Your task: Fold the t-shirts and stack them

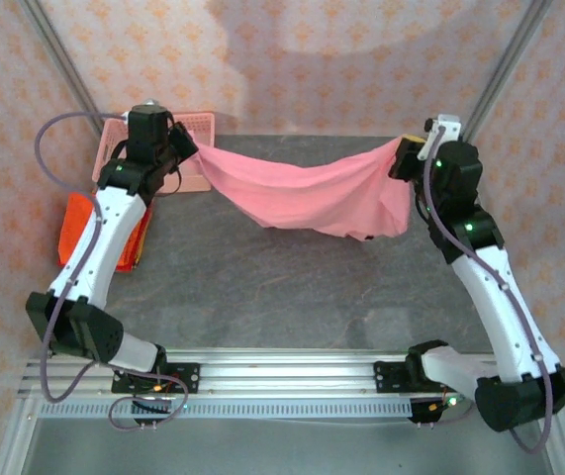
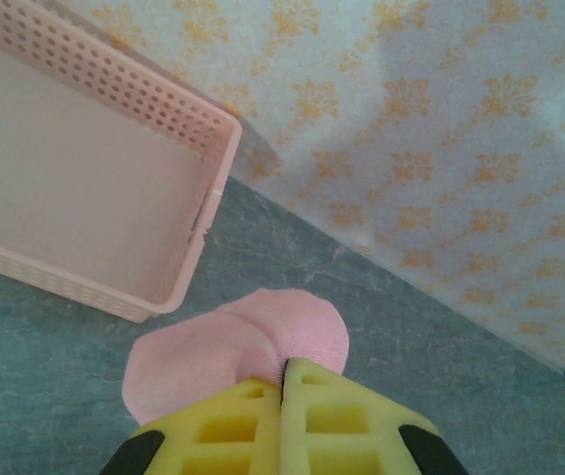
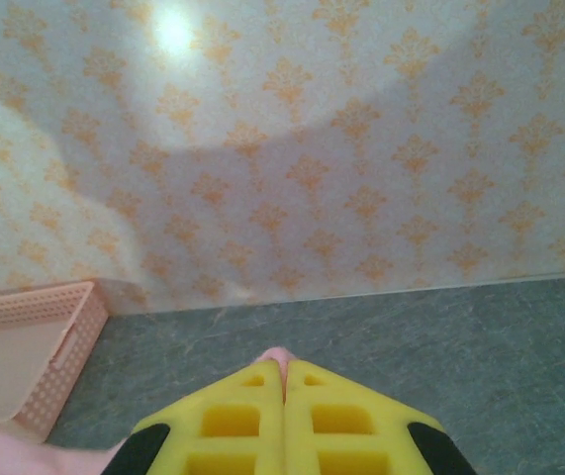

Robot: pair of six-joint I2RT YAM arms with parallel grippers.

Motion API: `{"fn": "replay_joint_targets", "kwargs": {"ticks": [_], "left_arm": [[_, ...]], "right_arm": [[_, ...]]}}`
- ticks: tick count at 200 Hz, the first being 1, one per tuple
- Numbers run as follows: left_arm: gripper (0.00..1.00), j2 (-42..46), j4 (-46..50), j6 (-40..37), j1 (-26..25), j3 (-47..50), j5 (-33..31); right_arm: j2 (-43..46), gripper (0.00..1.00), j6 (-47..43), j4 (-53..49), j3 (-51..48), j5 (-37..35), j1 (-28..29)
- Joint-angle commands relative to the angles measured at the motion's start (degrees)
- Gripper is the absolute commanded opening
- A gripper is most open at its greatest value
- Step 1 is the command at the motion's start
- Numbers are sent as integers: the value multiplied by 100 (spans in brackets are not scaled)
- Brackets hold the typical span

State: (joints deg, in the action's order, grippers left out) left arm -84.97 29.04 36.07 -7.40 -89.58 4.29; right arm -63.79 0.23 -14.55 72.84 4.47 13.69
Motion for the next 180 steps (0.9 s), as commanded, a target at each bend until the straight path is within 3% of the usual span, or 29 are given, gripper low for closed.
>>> {"fn": "replay_joint_targets", "kwargs": {"ticks": [1,49,80,96,115,141,159,180], "left_arm": [[0,-785,-287,86,3,-662,210],[0,-2858,329,49,8,-3341,497],[0,-3599,1060,6,4,-5404,562],[0,-3482,1129,-4,5,-5765,603],[0,-2852,790,-39,9,-5147,620],[0,-1523,-482,-32,4,-2862,383],[0,-994,-867,-15,9,-1573,186],[0,-609,-1196,112,10,-165,195]], "right_arm": [[-730,0,-348,189,500,-384,-66],[-2271,0,-417,432,2044,-138,-333],[-2320,0,-492,497,2936,25,-332],[-2091,0,-589,522,3148,0,-333],[-1710,0,-710,479,3167,-249,-333],[-1075,0,-831,365,2586,-187,-333],[-610,0,-802,117,1845,157,-338],[47,0,-660,-75,622,1055,-339]]}}
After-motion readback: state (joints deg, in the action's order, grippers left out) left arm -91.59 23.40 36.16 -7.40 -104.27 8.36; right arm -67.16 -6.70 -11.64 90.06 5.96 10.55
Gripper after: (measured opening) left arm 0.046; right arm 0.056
